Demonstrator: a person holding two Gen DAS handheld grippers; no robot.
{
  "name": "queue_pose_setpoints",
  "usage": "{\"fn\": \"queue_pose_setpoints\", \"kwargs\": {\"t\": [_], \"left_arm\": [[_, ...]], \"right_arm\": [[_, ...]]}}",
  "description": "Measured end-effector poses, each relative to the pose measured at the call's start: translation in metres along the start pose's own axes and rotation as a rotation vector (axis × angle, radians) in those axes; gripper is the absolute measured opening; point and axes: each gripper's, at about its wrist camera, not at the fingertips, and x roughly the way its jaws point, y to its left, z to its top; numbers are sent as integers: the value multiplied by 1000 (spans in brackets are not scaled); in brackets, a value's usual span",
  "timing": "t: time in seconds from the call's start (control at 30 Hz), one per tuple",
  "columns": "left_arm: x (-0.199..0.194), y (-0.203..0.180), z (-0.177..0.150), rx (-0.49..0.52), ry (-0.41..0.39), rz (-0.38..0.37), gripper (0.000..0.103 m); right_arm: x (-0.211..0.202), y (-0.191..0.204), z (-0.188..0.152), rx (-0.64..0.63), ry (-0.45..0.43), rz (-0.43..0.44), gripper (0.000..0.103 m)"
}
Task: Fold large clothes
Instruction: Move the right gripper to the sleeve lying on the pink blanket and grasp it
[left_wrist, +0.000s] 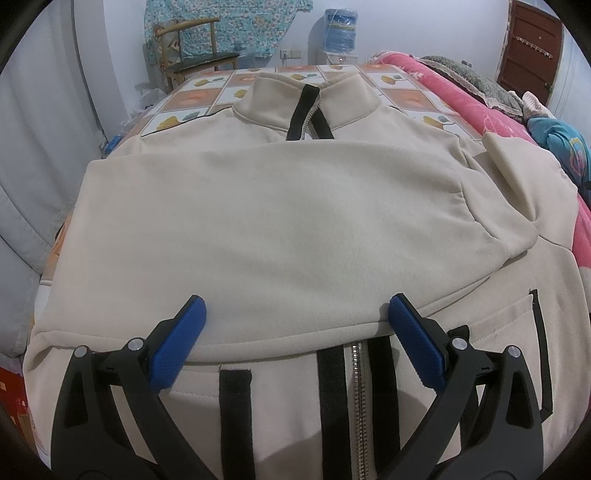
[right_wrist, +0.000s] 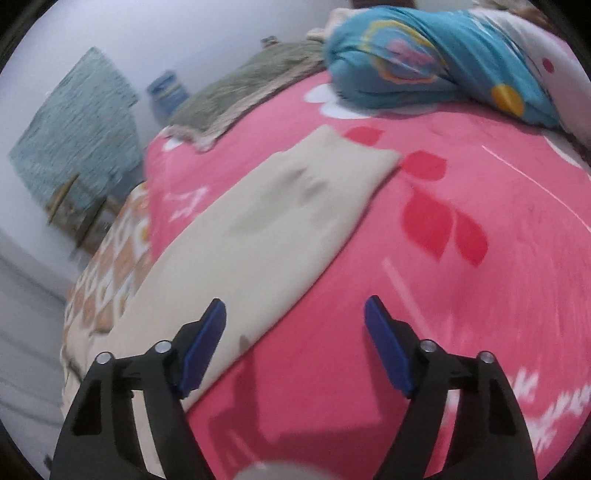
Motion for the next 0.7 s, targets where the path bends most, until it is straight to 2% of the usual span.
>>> {"fn": "queue_pose_setpoints", "kwargs": {"t": [0.07, 0.27, 0.47, 0.7], "left_arm": [[0, 0, 0, -1, 2, 0, 96], [0, -1, 2, 0, 8, 1, 96], [1, -1, 2, 0, 9, 1, 96], [0, -1, 2, 0, 8, 1, 96]], "right_arm": [[8, -7, 9, 29, -6, -7, 70], [35, -25, 34, 92, 2, -13, 69], [53, -45, 53, 203, 19, 55, 69], [67, -47, 70, 227, 15, 31, 69]]}}
